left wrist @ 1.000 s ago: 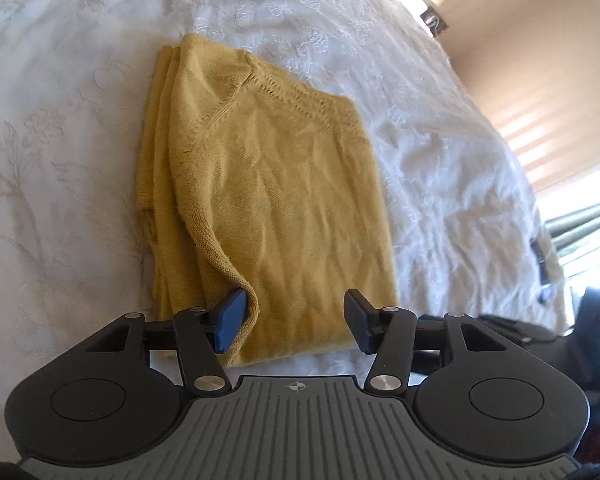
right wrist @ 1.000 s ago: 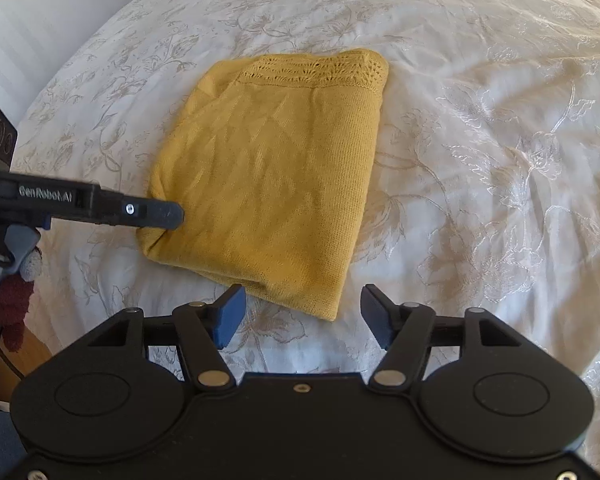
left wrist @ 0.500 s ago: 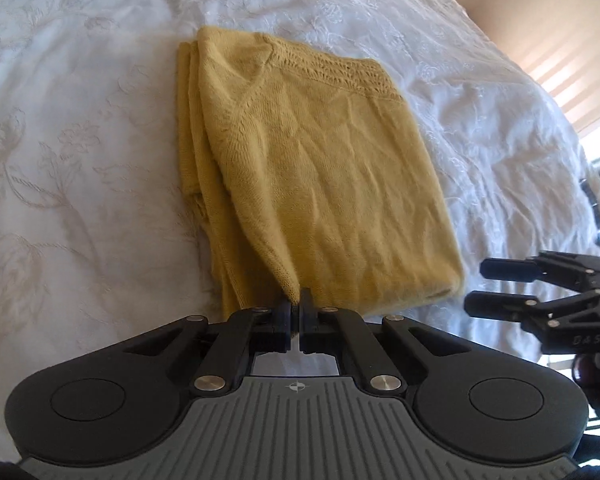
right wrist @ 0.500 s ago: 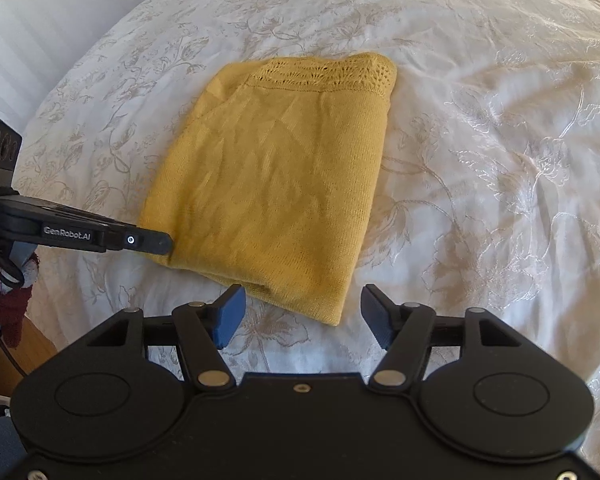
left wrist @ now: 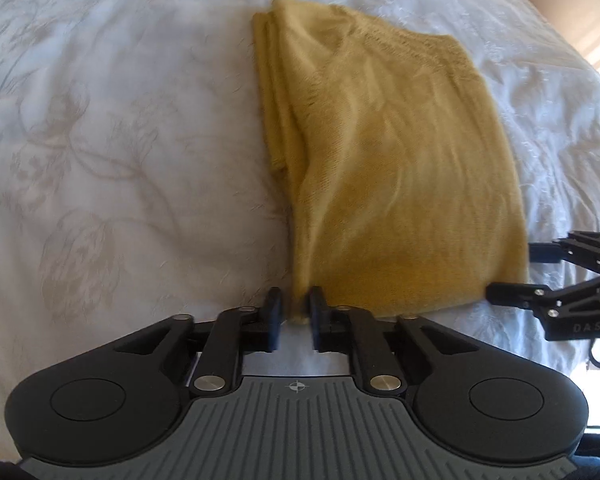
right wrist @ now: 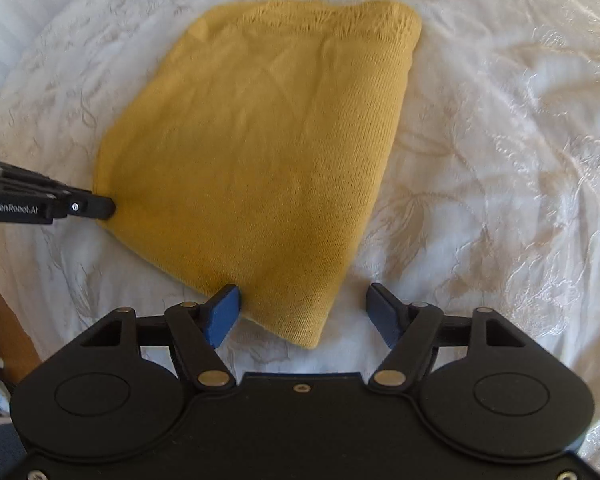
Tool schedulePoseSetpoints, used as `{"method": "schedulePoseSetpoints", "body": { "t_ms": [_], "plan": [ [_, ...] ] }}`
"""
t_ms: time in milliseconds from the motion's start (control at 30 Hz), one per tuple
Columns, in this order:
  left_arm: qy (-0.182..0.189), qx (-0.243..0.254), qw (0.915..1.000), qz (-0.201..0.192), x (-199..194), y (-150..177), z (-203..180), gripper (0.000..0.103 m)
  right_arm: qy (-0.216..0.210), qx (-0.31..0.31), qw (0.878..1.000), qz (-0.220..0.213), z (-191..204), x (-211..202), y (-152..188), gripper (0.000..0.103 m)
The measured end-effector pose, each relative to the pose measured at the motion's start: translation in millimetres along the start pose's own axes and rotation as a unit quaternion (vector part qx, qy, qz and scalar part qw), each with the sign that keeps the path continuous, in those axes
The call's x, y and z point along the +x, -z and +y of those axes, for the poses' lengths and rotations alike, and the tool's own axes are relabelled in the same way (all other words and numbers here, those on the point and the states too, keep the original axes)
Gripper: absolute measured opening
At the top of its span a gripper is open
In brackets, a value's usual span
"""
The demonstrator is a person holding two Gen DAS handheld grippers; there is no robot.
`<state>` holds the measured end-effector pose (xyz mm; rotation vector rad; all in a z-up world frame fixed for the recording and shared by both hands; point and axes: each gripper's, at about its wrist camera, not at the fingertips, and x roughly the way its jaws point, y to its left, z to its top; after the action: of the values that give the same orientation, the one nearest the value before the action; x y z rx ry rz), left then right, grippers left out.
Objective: Fold small clothes
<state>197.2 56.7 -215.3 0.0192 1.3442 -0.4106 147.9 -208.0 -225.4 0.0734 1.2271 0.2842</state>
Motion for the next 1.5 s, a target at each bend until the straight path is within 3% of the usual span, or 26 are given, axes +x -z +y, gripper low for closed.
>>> {"method": "schedulePoseSetpoints", "body": {
  "t_ms": [133,267,367,533,600,633,700,800,1000,1133,1200,1333,1500],
  "plan": [
    [-0.034,-0.050,0.9978,-0.028,-23.3,5.7,6.9,0.036,-0.012,0.007,1.000,-0.018,-8.1,-22.8,2.5,0.075],
    [-0.049,-0.041,0.9926,-0.103,-53.8,-3.6,-5.2,0.051,0.002,0.020,0.998,-0.067,-19.0,-42.9,-11.9,0.083],
    [-0.047,-0.013,0.9908,-0.126,-51.6,-25.7,-22.9,0.056,0.009,0.034,0.995,-0.096,-26.4,-42.9,-33.9,0.093],
    [-0.058,0.004,0.9906,-0.124,-19.4,-60.5,-35.8,0.057,0.018,0.025,0.994,-0.107,-27.5,-23.0,-69.4,0.099],
    [-0.079,-0.001,0.9909,-0.108,-4.8,-65.5,-28.3,0.057,0.025,0.027,0.994,-0.105,-32.1,-12.7,-77.9,0.102],
    [-0.092,0.001,0.9909,-0.098,2.2,-65.9,-23.0,0.060,0.033,0.034,0.994,-0.100,-37.3,-5.9,-80.1,0.102],
    [-0.093,-0.002,0.9920,-0.085,12.2,-63.4,-8.8,0.078,0.053,0.053,0.994,-0.082,-49.7,6.8,-83.7,0.102],
    [-0.077,-0.022,0.9939,-0.077,11.1,-62.7,5.0,0.082,0.045,0.102,0.992,-0.060,-74.6,12.0,-85.9,0.102],
    [-0.069,-0.031,0.9949,-0.068,12.5,-61.3,6.4,0.083,0.022,0.107,0.986,-0.123,-79.7,-4.4,-108.7,0.102],
    [-0.074,-0.042,0.9945,-0.061,18.7,-67.1,5.4,0.087,0.064,0.127,0.987,-0.080,-97.4,27.2,-134.5,0.102],
    [-0.081,-0.039,0.9942,-0.060,21.4,-68.5,3.1,0.094,0.068,0.123,0.988,-0.066,-104.1,40.8,-137.8,0.102],
    [-0.096,-0.040,0.9931,-0.054,22.3,-71.5,2.1,0.103,0.060,0.103,0.989,-0.088,-100.1,29.0,-138.7,0.102],
    [-0.099,-0.043,0.9916,-0.071,6.7,-71.4,-1.7,0.103,0.069,0.097,0.984,-0.130,-94.7,-10.3,-124.1,0.102]
  ]
}}
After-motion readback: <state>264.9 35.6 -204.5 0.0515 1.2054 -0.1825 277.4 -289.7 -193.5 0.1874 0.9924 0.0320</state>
